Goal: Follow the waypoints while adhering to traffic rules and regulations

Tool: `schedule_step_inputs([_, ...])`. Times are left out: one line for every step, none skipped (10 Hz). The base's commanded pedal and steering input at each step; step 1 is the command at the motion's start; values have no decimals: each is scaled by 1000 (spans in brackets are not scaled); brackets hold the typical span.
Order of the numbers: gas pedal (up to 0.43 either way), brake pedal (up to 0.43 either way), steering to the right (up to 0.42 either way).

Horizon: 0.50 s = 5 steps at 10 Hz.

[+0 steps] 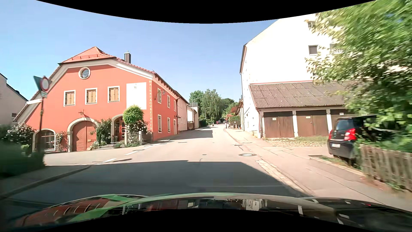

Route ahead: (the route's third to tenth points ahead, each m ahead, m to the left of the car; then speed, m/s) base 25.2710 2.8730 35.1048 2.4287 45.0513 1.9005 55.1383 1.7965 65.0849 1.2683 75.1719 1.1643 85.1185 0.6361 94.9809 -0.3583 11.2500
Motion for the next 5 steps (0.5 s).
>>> schedule_step_inputs([110, 0, 0])
schedule_step_inputs([110, 0, 0])
schedule_step_inputs([110, 0, 0])
schedule_step_inputs([110, 0, -1])
schedule_step_inputs([110, 0, -2])
